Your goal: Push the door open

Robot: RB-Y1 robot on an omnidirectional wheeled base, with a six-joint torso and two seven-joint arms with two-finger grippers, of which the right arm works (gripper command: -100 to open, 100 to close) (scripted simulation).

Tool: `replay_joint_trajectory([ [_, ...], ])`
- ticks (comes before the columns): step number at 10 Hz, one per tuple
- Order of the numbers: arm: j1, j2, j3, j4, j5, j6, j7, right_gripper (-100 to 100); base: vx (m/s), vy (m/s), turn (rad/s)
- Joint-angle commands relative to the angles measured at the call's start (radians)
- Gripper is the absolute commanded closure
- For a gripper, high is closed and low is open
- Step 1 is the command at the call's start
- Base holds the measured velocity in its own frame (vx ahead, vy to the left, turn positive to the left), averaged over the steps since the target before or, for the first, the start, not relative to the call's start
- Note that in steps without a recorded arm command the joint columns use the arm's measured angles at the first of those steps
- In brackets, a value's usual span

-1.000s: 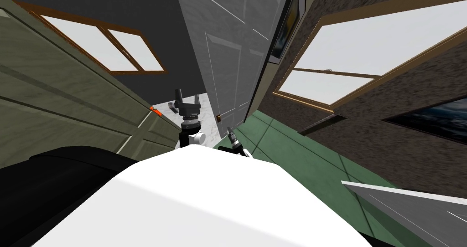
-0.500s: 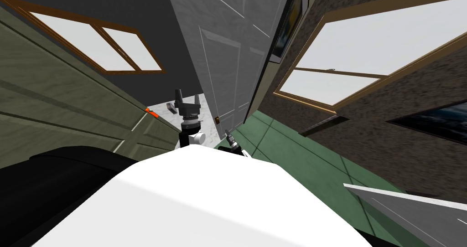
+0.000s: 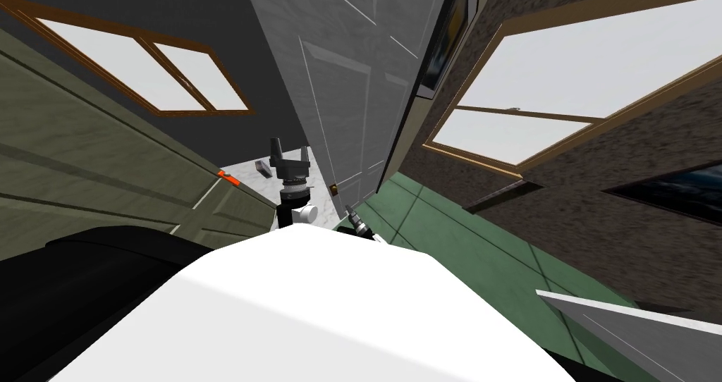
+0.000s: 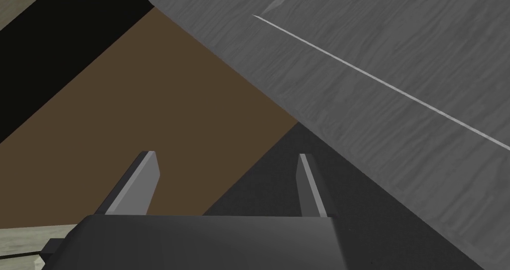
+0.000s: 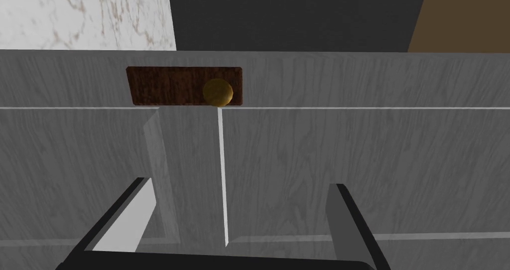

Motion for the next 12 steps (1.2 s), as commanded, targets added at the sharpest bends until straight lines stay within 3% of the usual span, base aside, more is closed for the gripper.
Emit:
replay_joint_trajectory([
  [1,-0.012,-0.003,0.024,0.03,-0.003,-0.008,-0.007,-100,0.121,-0.004,-0.007],
  [4,-0.037,-0.006,0.074,0.096,-0.009,-0.027,-0.018,-100,0.162,-0.015,-0.004],
  [6,-0.039,0.004,0.06,0.106,-0.008,-0.033,-0.017,-100,0.079,0.045,0.02],
  [12,-0.041,0.025,0.044,0.13,-0.007,-0.035,-0.012,-100,0.113,0.164,0.027],
])
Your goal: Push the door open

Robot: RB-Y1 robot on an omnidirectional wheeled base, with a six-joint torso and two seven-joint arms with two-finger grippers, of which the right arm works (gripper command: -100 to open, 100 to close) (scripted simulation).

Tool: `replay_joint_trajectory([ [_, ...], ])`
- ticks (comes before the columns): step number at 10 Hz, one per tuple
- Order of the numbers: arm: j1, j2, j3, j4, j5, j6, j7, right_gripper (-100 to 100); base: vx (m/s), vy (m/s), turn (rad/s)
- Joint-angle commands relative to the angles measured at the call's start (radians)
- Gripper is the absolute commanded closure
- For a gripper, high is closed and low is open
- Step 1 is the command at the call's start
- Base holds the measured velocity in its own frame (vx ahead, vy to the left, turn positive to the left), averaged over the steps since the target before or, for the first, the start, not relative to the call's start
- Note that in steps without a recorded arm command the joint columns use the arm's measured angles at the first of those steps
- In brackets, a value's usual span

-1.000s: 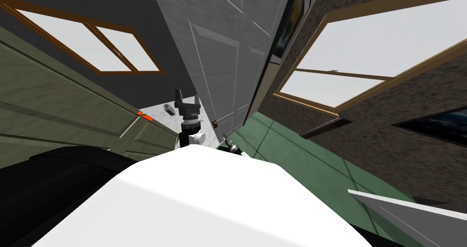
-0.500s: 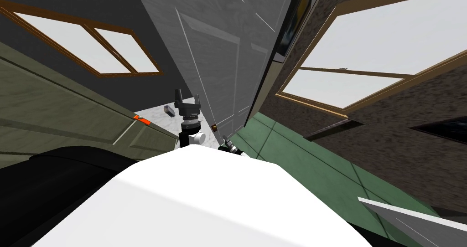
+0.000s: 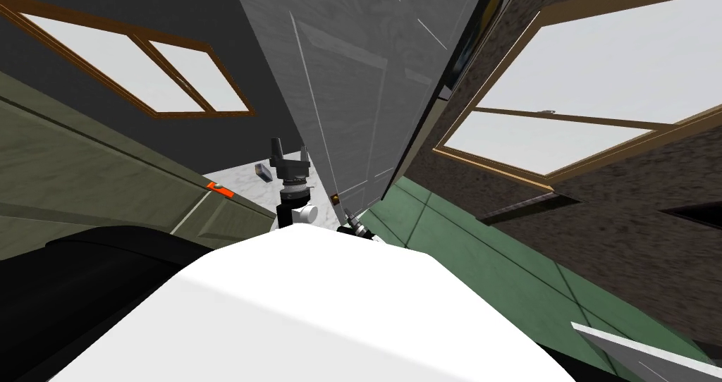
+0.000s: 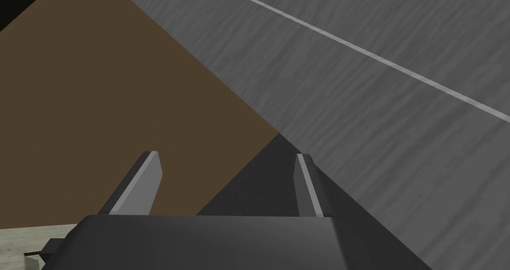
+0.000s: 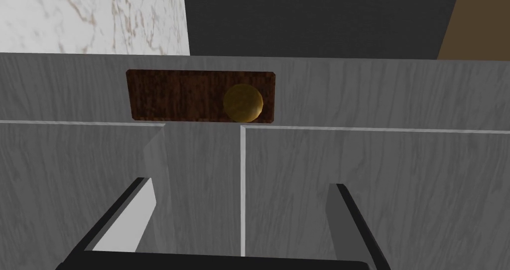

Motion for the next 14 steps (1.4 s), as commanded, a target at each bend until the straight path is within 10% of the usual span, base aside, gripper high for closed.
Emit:
replay_joint_trajectory([
  [1,0.0,0.006,-0.005,0.006,0.0,0.0,0.002,-100,0.123,0.158,0.035],
  [5,-0.001,0.014,-0.012,0.016,0.001,-0.001,0.003,-100,0.091,0.133,0.019],
  [6,-0.001,0.014,-0.012,0.016,0.001,-0.001,0.003,100,-0.003,-0.011,0.0],
  [11,-0.001,0.014,-0.012,0.016,0.001,-0.001,0.003,100,-0.009,-0.017,0.001],
  [12,0.0,0.02,-0.042,0.023,-0.004,0.002,0.014,-100,-0.065,0.045,-0.113],
  [14,0.002,0.032,-0.086,0.033,-0.01,0.006,0.029,-100,-0.146,0.086,-0.152],
])
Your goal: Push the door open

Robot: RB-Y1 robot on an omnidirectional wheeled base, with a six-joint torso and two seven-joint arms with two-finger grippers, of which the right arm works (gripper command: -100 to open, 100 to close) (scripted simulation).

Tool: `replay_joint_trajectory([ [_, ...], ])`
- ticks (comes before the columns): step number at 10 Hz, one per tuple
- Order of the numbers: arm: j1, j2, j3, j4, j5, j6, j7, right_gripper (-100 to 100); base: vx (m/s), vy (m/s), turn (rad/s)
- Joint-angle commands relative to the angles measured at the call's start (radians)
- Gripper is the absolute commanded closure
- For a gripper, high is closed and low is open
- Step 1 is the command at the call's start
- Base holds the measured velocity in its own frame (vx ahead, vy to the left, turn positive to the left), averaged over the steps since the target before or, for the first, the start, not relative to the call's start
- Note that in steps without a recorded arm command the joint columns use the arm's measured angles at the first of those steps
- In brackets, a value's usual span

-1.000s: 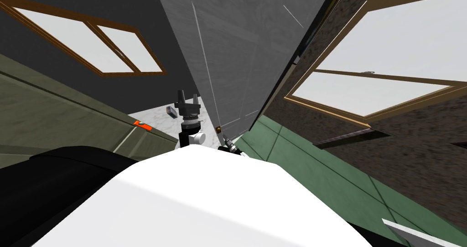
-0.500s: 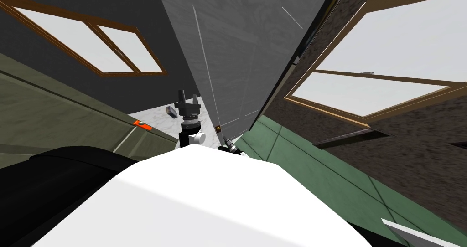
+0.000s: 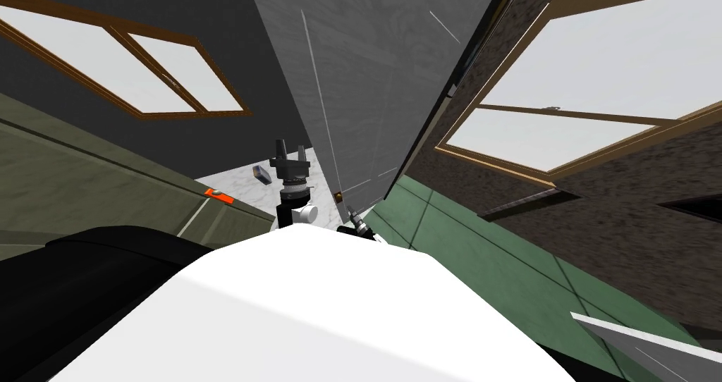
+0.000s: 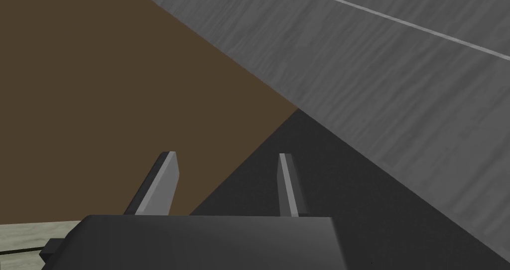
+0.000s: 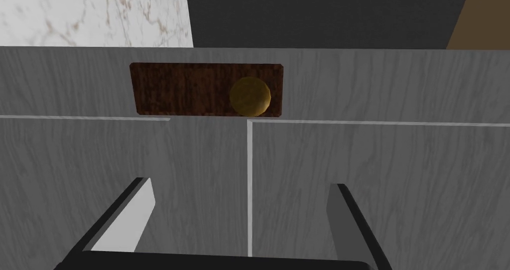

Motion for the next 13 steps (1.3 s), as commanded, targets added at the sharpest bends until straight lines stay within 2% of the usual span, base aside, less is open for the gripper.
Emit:
replay_joint_trajectory([
  [1,0.001,0.017,-0.036,0.014,-0.005,0.002,0.015,-100,-0.148,0.103,-0.108],
  [2,0.002,0.023,-0.053,0.018,-0.008,0.004,0.021,-100,-0.146,0.089,-0.107],
  [3,-0.004,0.02,-0.042,0.021,-0.007,0.0,0.013,-100,-0.065,0.042,-0.024],
  [4,-0.006,0.019,-0.049,0.027,-0.007,0.0,0.017,-100,0.059,0.107,0.043],
  [7,-0.01,0.022,-0.057,0.035,-0.006,-0.002,0.021,-100,0.152,0.15,0.019],
  [11,-0.016,0.039,-0.069,0.049,-0.005,-0.006,0.026,-100,0.144,0.133,0.023],
  [12,-0.015,0.035,-0.067,0.045,-0.005,-0.004,0.025,-100,0.059,0.07,-0.005],
  [13,-0.015,0.035,-0.067,0.045,-0.005,-0.004,0.025,100,-0.009,-0.01,0.0],
])
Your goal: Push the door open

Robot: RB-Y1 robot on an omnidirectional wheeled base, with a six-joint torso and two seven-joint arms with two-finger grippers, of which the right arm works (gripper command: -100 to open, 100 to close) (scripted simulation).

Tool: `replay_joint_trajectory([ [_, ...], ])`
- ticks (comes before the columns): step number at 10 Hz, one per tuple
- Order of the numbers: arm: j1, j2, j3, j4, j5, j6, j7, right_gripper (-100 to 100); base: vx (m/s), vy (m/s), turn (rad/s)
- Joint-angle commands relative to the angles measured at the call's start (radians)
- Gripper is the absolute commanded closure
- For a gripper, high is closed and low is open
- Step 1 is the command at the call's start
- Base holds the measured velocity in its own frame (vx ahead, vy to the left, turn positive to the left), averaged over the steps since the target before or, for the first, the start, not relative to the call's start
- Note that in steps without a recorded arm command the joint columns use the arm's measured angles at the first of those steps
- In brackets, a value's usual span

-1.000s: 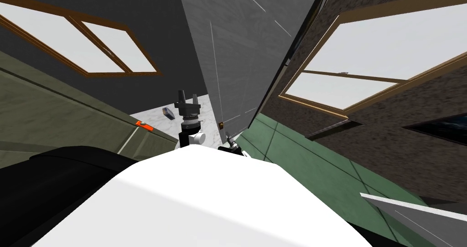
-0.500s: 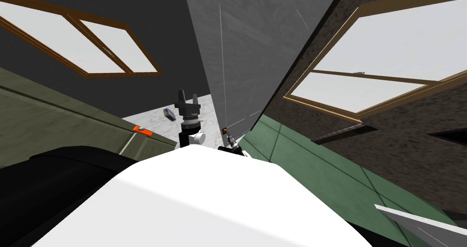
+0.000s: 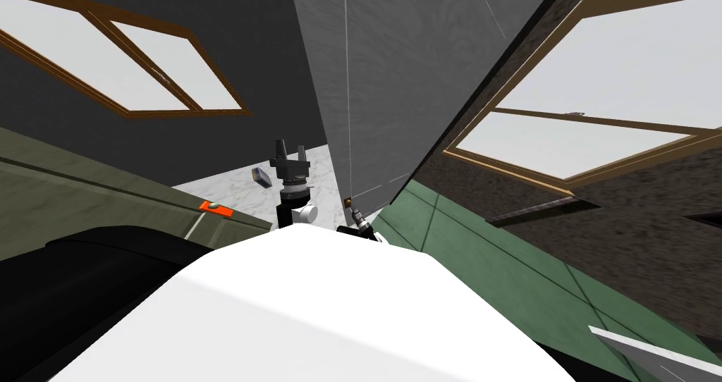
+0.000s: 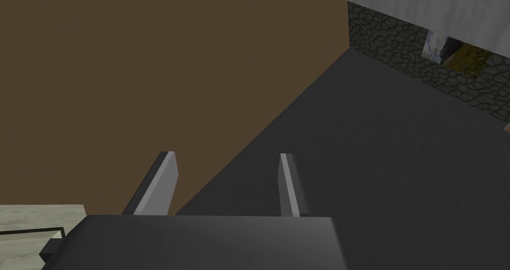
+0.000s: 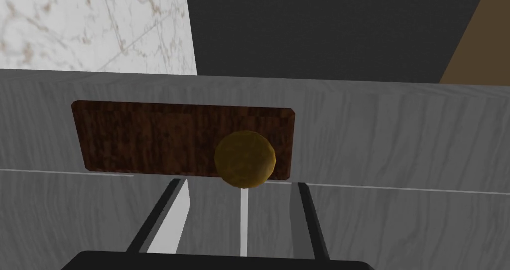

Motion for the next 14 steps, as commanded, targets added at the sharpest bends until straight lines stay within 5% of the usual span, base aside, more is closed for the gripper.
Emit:
replay_joint_trajectory([
  [1,0.0,-0.001,0.0,0.0,0.0,0.0,0.0,100,-0.025,-0.028,0.005],
  [5,0.0,-0.001,0.0,0.0,0.0,0.0,0.0,100,-0.009,-0.012,0.0],
  [6,0.005,-0.008,-0.023,0.0,-0.007,0.003,0.007,-100,-0.129,-0.034,-0.174],
  [9,0.003,-0.001,-0.036,0.008,-0.011,0.0,0.009,-100,-0.183,-0.011,-0.084],
  [14,-0.013,0.007,-0.058,0.024,-0.012,0.01,0.013,-100,0.142,0.133,0.03],
])
